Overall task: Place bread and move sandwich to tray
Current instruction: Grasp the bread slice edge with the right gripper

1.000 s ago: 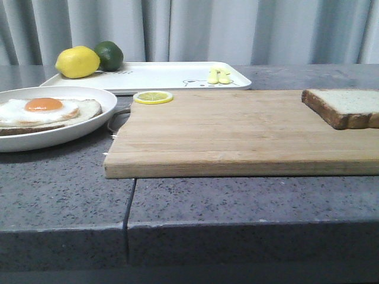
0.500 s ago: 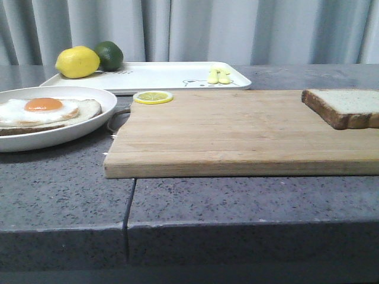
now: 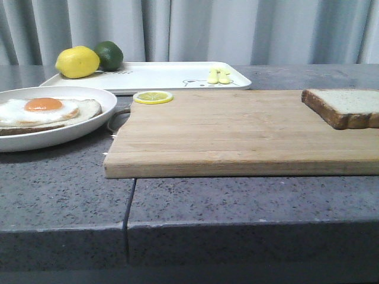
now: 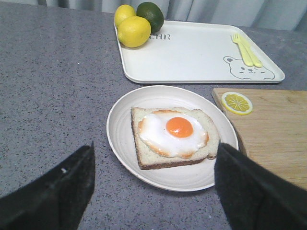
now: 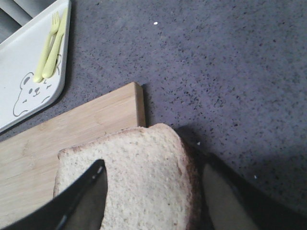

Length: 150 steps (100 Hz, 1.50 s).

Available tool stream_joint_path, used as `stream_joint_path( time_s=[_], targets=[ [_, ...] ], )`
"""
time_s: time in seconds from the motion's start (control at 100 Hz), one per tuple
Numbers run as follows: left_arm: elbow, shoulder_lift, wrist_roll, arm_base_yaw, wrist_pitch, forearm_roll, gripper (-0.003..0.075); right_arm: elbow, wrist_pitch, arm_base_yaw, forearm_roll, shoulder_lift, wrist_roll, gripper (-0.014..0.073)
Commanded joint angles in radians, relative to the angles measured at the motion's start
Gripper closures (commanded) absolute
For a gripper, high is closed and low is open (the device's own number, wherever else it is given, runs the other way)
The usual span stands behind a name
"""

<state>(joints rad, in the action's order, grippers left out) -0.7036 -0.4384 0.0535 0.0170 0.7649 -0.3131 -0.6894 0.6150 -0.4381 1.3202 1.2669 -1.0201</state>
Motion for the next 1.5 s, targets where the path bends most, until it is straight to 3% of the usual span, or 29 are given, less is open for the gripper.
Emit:
stream_joint_path(
  time_s=[0.0, 1.26, 1.35, 1.491],
  targets=[
    [-0.034, -0.015, 0.002, 0.000, -0.072, -0.025, 0.0228, -0.032, 0.023, -0.008, 0.083, 0.007, -0.042, 0.0146],
    [-0.034, -0.015, 0.002, 0.000, -0.072, -0.025, 0.0228, -0.032, 0.158, -0.008, 0.133, 0.207, -0.066, 0.0148],
    [-0.034, -0.015, 0.002, 0.000, -0.072, -0.025, 0.0228, -0.032, 0.158, -0.008, 0.133, 0.207, -0.066, 0.0202],
    [-0.034, -0.015, 0.002, 0.000, -0.072, -0.025, 0.0228, -0.032, 0.139, -0.008, 0.133, 0.207, -0.066, 0.0405]
  ],
)
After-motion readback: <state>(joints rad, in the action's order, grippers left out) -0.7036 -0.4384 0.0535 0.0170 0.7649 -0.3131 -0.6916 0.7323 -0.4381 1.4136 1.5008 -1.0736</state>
